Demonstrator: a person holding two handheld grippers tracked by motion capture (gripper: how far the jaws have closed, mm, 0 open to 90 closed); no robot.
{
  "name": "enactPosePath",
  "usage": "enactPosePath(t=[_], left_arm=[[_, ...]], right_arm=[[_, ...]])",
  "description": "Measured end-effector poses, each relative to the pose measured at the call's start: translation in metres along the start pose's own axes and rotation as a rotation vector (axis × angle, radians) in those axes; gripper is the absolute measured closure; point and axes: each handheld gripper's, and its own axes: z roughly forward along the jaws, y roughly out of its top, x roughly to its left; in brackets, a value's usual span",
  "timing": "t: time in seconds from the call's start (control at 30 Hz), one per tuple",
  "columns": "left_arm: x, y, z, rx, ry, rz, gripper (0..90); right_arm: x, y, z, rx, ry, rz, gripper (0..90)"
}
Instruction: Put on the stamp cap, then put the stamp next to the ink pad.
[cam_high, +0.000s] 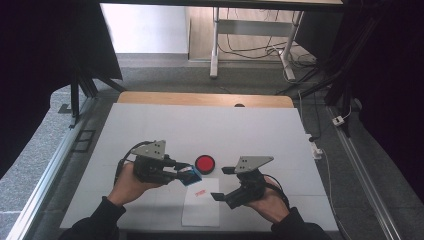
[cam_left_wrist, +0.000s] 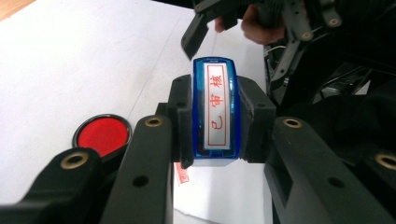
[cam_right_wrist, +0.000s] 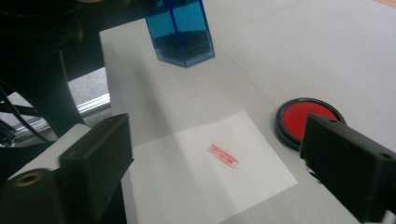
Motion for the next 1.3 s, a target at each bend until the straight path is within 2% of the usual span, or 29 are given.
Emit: enactPosePath(t=[0.23, 0.5, 0.87, 1.13, 1.3], left_arm=[[0.004, -0.002, -0.005, 0.024, 0.053, -0.009, 70.0], [0.006, -0.005, -0.008, 0.043, 0.107, -0.021, 70.1], [0.008, -0.006, -0.012, 0.051, 0.147, -0.033, 70.1], [0.011, -0.008, -0.015, 0.059, 0.176, -0.054, 70.1], [0.014, -0.01, -0.017, 0.071, 0.202, -0.07, 70.1]], right_arm=[[-0.003, -0.005, -0.008, 0.007, -0.049, 0.025, 2.6], [-0.005, -0.009, -0.014, 0.006, -0.116, 0.045, 1.5], [-0.002, -0.018, -0.02, 0.044, -0.186, 0.03, 0.0], [-0.002, -0.027, -0.03, 0.041, -0.241, 0.046, 0.0], [-0.002, -0.037, -0.04, 0.054, -0.285, 0.073, 0.0]])
